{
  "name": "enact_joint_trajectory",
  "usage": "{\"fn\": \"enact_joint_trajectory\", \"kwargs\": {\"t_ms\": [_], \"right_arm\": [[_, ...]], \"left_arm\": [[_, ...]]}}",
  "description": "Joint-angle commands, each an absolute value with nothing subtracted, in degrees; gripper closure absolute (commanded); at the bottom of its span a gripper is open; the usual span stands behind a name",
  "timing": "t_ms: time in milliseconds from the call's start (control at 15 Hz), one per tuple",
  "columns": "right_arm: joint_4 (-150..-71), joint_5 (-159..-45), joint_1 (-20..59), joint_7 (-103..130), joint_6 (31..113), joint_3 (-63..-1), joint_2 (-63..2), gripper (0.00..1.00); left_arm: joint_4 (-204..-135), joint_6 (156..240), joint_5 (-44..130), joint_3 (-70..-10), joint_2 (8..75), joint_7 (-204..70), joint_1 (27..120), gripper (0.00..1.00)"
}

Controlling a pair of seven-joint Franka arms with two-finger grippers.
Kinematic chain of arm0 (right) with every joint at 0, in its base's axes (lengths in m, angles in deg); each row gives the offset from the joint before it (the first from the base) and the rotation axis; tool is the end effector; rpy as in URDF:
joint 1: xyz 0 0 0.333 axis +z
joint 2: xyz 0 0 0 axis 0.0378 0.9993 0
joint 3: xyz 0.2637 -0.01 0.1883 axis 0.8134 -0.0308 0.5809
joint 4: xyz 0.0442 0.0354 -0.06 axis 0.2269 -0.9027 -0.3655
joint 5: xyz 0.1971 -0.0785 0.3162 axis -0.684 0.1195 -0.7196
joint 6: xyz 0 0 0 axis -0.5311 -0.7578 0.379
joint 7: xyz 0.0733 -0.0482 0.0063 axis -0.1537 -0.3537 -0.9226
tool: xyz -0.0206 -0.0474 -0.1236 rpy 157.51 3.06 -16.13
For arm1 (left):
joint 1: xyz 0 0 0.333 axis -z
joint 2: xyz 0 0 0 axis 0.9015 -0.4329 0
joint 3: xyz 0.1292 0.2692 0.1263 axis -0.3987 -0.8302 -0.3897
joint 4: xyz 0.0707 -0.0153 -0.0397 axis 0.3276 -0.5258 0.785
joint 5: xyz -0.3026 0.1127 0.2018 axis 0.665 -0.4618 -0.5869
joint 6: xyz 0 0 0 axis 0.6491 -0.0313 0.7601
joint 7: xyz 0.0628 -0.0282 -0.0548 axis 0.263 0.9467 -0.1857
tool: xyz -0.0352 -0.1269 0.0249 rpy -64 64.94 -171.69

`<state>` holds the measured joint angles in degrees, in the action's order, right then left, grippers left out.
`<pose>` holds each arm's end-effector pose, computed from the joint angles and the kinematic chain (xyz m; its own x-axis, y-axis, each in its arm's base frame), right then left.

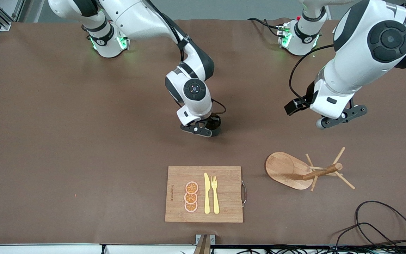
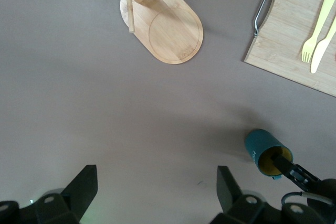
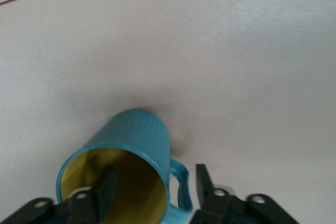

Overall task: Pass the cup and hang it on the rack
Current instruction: 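Carry the mug with the right gripper while the left gripper approaches, then set the mug down with the right gripper and withdraw it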

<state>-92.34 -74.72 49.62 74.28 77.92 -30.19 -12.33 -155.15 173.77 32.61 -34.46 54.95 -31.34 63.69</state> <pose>0.5062 0.5155 0.2533 0.9570 -0.2730 -0.0986 -0.2779 -0.9598 -0.0402 0.5616 -0.2140 0.5341 0.9421 0.3235 -0.0882 0.3244 -0.9459 -0.0048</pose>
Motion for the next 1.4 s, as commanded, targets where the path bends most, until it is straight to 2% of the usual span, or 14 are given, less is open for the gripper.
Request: {"fn": "enact_joint_trajectory", "kwargs": {"t_ms": [0,133,333,800,1333], "right_arm": [[-91.39,-75.83,47.70,70.34,71.08,-30.11,-16.59,0.00],[-91.48,-75.74,44.11,65.76,65.11,-30.19,-19.93,0.00],[-92.00,-75.13,38.75,57.70,60.44,-30.55,-23.19,0.00],[-104.04,-69.77,25.39,33.34,57.27,-31.60,-35.58,0.00],[-104.57,-65.81,12.73,18.64,47.86,-31.60,-42.88,0.00]], "left_arm": [[-154.86,175.83,31.44,-34.13,54.24,-26.47,66.53,0.00],[-154.69,177.50,31.26,-34.13,52.39,-20.32,69.34,0.00],[-154.77,179.79,31.17,-34.21,50.46,-11.80,74.71,0.00],[-154.42,181.55,20.82,-34.21,44.66,10.96,87.36,0.00],[-153.98,185.60,5.01,-34.21,35.52,37.15,101.16,0.01]]}}
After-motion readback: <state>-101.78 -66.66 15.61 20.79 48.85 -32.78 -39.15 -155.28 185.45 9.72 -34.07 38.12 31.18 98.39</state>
